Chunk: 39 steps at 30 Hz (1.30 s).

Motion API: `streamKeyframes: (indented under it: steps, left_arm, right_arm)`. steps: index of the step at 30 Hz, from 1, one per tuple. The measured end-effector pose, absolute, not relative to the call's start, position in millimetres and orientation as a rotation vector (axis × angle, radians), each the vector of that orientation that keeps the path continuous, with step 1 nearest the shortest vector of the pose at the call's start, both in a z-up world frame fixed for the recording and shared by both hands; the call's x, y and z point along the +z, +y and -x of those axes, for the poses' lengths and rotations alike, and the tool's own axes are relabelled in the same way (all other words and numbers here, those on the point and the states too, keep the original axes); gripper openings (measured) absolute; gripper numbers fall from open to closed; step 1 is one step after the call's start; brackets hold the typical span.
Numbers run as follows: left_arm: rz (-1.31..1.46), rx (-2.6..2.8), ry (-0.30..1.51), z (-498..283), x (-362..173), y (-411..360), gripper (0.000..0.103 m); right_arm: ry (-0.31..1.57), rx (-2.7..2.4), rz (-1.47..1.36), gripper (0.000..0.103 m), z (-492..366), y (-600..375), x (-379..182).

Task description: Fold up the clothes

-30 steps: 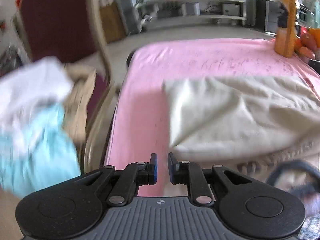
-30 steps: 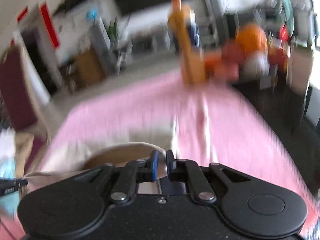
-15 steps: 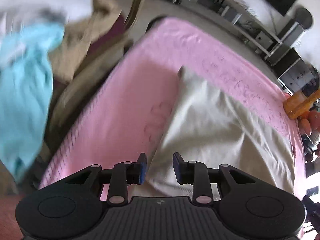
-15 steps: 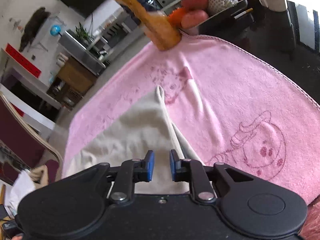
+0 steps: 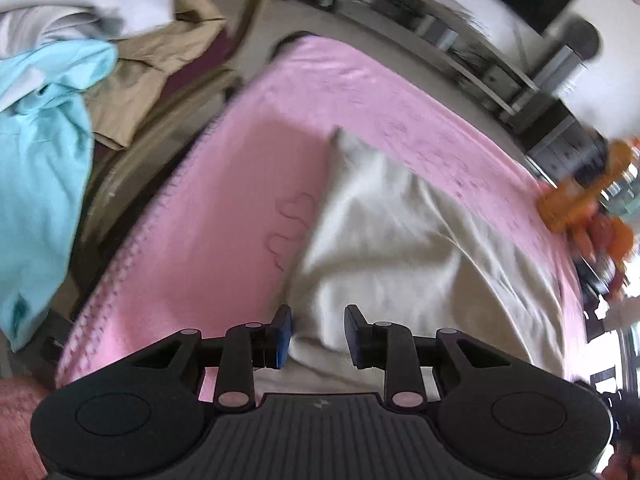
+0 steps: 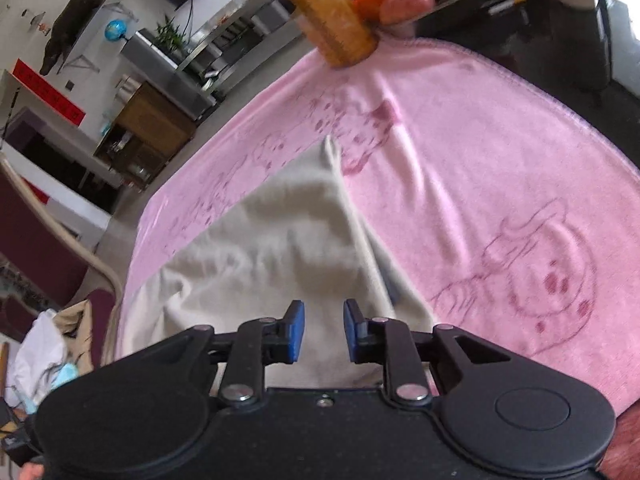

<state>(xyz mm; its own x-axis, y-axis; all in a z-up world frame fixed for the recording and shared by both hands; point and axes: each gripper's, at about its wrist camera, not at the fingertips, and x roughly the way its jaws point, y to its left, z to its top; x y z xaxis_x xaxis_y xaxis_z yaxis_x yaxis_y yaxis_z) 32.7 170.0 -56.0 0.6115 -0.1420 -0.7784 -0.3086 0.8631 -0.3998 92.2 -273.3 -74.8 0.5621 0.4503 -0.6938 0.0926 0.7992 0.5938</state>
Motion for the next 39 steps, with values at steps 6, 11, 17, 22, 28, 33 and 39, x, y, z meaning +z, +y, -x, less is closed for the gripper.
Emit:
streamKeyframes:
  steps: [6,11,17,22,28,33,39]
  left_arm:
    - [0.676,0.018,0.882,-17.0,-61.2,172.1,0.026]
    - [0.808,-0.031,0.843,-15.4,-65.5,177.7,0.029]
    - [0.891,0.063,0.907,-28.8,-85.7,183.7,0.027]
    - [0.853,0.118,0.897,-38.2,-86.3,183.1,0.027]
    - [0.798,0.135,0.913,-41.6,-89.3,174.8,0.027]
    - [0.786,0.161,0.906,-40.2,-90.5,175.0,0.026]
    - [0.787,0.176,0.898,-39.8,-90.5,176.2,0.025]
  right_arm:
    - [1.027,0.305,-0.683,0.029,-86.1,-270.8,-79.2]
    - [1.040,0.310,-0.750,0.033,-80.6,-275.6,-81.9]
    - [1.057,0.294,-0.815,0.034,-78.8,-280.1,-87.5]
    - [1.063,0.298,-0.889,0.034,-74.8,-285.3,-92.3]
    - [1.077,0.282,-1.040,0.034,-68.3,-295.7,-103.6]
    - [1.134,0.279,-1.060,0.034,-71.2,-286.6,-112.1]
    - [1.186,0.256,-1.060,0.033,-73.0,-276.9,-121.9]
